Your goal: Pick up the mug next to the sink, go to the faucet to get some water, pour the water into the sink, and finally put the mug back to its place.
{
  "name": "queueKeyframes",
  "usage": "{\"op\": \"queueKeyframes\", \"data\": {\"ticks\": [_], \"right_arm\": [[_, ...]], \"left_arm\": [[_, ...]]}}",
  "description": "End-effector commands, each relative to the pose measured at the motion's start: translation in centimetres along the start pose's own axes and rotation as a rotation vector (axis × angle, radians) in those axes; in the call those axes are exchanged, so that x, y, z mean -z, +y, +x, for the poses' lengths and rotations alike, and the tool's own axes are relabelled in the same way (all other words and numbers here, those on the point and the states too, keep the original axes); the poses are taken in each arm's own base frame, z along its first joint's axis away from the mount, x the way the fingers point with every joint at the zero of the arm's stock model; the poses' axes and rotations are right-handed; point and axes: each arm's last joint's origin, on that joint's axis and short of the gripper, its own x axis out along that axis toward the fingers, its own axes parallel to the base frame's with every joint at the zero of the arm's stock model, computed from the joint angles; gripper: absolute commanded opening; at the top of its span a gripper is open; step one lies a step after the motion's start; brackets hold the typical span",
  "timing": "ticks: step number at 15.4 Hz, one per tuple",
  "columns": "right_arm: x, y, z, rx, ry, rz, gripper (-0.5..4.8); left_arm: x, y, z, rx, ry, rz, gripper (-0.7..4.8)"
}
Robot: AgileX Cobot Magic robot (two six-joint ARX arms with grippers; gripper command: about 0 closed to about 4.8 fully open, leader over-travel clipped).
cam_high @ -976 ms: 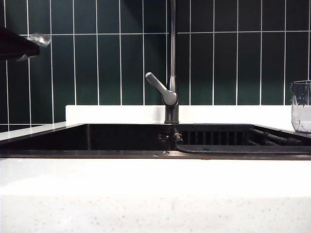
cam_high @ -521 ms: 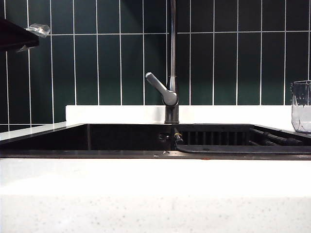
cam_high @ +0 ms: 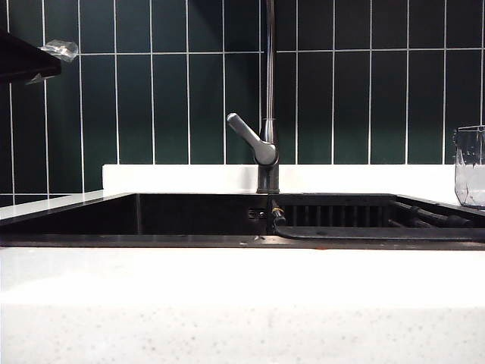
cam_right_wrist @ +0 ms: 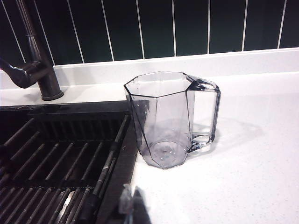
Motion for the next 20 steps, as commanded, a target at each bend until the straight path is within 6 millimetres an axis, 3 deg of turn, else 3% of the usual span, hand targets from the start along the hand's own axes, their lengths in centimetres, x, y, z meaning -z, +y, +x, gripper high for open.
{"op": "queueKeyframes", "data": {"ticks": [1,4,11,14,16,18,20], "right_arm": [[0.1,0.0,0.0,-0.005,-0.003,-0.003,-0.05],[0.2,0.0,0.0,-0.003,0.002,-0.001,-0.05],[0.2,0.0,0.0,-0.004,0.007,0.001,-0.05],[0.2,0.0,0.0,-0.006,0.008,0.001,-0.05],[0.2,0.0,0.0,-0.006,0.008,0.001,-0.05],[0.2,0.0,0.0,-0.006,0.008,0.001,-0.05],[0.2,0.0,0.0,-0.006,0.008,0.001,-0.05]], "left_arm": [[-0.2,0.1,-0.3,-0.004,-0.014,-0.002,-0.04],[-0.4,0.7,-0.7,-0.046,-0.048,-0.007,-0.04],[-0.4,5.5,-1.9,-0.603,-0.033,0.085,-0.04],[-0.3,6.4,-2.2,-0.703,-0.014,0.101,-0.04],[-0.2,6.5,-2.2,-0.672,-0.007,0.109,-0.04],[0.1,6.6,-2.1,-0.459,-0.001,0.133,-0.04],[0.5,7.1,-2.4,-0.459,0.03,0.128,-0.04]]}}
